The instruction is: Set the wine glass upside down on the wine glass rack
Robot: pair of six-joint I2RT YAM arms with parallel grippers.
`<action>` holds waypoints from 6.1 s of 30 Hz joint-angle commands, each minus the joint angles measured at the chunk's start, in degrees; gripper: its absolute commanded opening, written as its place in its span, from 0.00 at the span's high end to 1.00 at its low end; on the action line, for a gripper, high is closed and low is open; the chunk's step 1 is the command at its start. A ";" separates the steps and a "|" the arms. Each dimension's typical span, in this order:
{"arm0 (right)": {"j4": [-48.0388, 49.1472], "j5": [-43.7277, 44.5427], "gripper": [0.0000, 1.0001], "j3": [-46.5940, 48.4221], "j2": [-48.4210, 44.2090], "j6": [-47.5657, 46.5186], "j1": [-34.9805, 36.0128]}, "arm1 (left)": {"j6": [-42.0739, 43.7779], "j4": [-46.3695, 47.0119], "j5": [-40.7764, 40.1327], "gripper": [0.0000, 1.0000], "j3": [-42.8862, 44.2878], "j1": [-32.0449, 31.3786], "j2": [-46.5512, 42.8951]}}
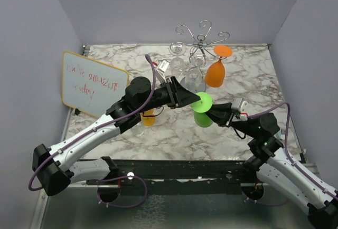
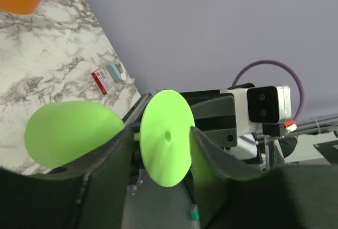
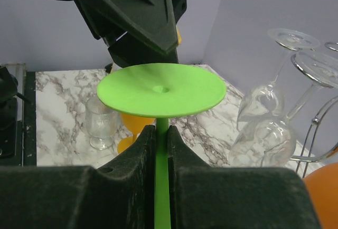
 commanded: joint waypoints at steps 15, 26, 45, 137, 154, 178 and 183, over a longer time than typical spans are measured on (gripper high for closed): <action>1.87 1.35 0.69 -0.13 -0.23 6.56 0.15 | -3.56 5.52 9.38 1.00 0.08 0.79 1.49; -5.14 5.77 0.35 -1.16 -6.15 14.10 0.16 | 10.27 -20.18 -8.26 1.00 11.13 8.36 -4.46; -24.25 18.64 0.35 10.76 -5.82 33.31 0.10 | 22.20 -28.26 -10.29 1.00 41.33 26.31 14.85; -23.83 24.80 0.35 8.82 -5.91 37.61 0.15 | -4.20 2.98 18.19 0.99 58.29 34.41 52.71; -25.44 25.00 0.35 8.92 -7.12 38.87 0.15 | 3.54 -11.91 13.89 0.75 58.33 35.35 50.78; -39.37 33.47 0.35 13.88 -8.61 42.64 0.14 | 25.82 -27.78 5.83 0.35 21.41 36.84 11.47; -42.66 35.64 0.35 14.26 -9.03 43.12 0.13 | 32.47 -33.32 5.63 0.29 11.83 35.83 2.40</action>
